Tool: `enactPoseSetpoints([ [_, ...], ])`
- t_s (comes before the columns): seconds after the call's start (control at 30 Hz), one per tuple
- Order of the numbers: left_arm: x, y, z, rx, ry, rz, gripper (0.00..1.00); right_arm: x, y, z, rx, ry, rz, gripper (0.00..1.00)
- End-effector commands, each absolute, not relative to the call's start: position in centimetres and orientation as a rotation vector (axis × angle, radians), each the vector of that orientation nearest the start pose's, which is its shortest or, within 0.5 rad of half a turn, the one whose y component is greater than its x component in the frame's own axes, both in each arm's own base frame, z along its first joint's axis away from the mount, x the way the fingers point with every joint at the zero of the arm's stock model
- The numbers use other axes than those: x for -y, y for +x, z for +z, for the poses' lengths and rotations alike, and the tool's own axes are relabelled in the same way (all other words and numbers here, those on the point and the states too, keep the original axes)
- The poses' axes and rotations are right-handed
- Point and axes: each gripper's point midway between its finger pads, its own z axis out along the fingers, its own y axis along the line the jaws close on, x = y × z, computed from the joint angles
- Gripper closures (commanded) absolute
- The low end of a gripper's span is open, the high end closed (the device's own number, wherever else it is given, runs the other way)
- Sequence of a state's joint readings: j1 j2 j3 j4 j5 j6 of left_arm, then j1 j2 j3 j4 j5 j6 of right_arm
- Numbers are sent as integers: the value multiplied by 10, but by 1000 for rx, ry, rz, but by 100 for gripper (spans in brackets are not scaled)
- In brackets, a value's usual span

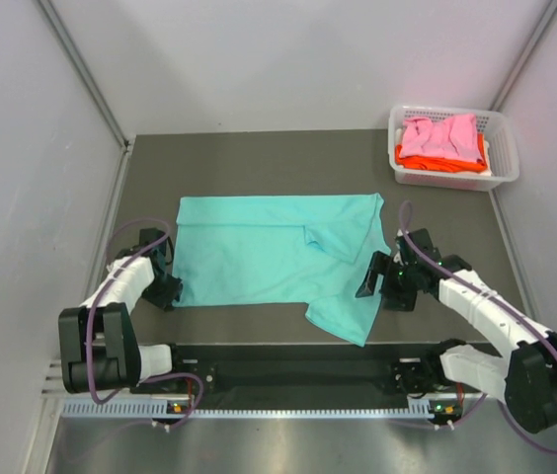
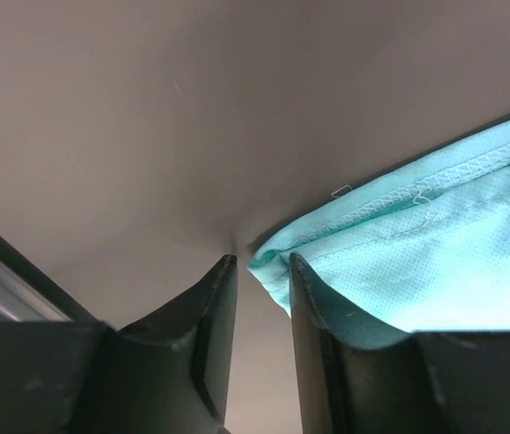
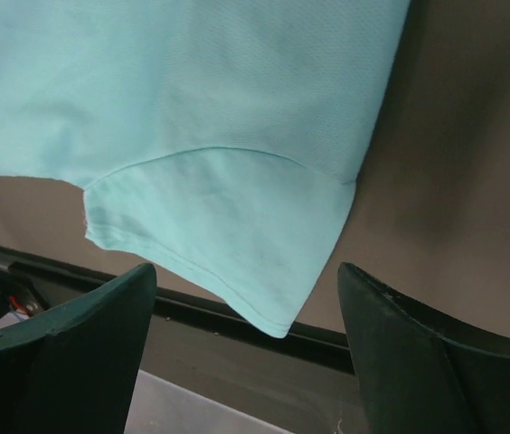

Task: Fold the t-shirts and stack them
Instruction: Fold the tshirt

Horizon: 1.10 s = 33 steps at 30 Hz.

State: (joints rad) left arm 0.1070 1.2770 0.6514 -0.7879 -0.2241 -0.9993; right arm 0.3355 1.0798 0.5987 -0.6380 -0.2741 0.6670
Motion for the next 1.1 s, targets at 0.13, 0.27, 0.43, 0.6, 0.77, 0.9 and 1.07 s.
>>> enactPoseSetpoints([
  [0.13,-23,191,9,-2445,-1597,166,60,-121,176,50,-2754,541,543,16],
  [0.27,-28,187,6,-2431,-1637,200,69,-117,166,36,-2807,584,503,20],
  [0.43,-31,192,10,-2406,-1650,192,89,-127,149,26,-2850,598,523,28],
  [0.6,-33,194,14,-2404,-1623,196,100,-135,149,22,-2839,596,537,41],
  [0.77,-30,188,12,-2399,-1649,182,100,-139,139,5,-2891,641,504,48],
  [0.9,-28,187,13,-2391,-1657,158,100,-141,142,4,-2872,675,479,56],
  [1.07,-29,187,17,-2390,-1640,167,100,-133,134,-1,-2868,758,419,68],
])
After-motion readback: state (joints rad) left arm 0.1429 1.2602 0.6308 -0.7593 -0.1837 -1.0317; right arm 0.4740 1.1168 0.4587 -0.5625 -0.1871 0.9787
